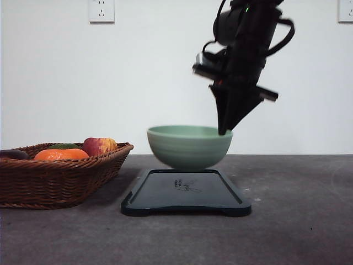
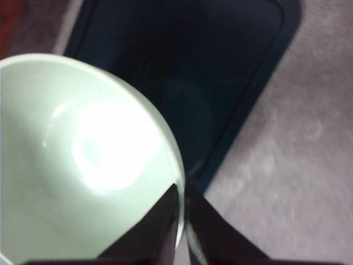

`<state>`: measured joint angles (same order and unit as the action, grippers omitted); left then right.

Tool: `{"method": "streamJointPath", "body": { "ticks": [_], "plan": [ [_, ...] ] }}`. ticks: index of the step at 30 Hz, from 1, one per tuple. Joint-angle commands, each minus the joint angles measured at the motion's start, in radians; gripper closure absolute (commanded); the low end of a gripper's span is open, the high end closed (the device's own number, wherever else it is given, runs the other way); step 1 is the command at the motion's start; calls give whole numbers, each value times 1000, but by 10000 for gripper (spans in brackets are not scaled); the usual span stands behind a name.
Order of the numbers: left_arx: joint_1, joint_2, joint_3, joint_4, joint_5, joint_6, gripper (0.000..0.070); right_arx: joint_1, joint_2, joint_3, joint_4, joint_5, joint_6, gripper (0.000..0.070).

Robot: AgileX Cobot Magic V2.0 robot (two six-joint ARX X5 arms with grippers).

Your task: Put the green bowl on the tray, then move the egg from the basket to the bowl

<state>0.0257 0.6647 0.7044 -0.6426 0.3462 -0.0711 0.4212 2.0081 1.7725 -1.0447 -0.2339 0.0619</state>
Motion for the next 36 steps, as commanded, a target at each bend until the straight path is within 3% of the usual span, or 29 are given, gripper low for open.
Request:
{"method": "streamJointPath", "body": {
  "ticks": [1,14,19,25,31,36],
  "plan": [
    [0,3,19,13,6,3,355,8,35,27,22,-1,23,700],
    [0,3,19,10,6,3,355,15,98,27,80,26,30,686],
    [0,3,19,10,6,3,355,17,97,28,72,22,31,476],
    [0,3,19,5,6,-6,355,19,81,30,62,-31,23,472],
    [0,3,19,4,6,-23,355,49,32,19,68,103,17,472],
    [0,3,19,4,6,-23,354,75,-43,-55,166,129,16,472]
  ]
}}
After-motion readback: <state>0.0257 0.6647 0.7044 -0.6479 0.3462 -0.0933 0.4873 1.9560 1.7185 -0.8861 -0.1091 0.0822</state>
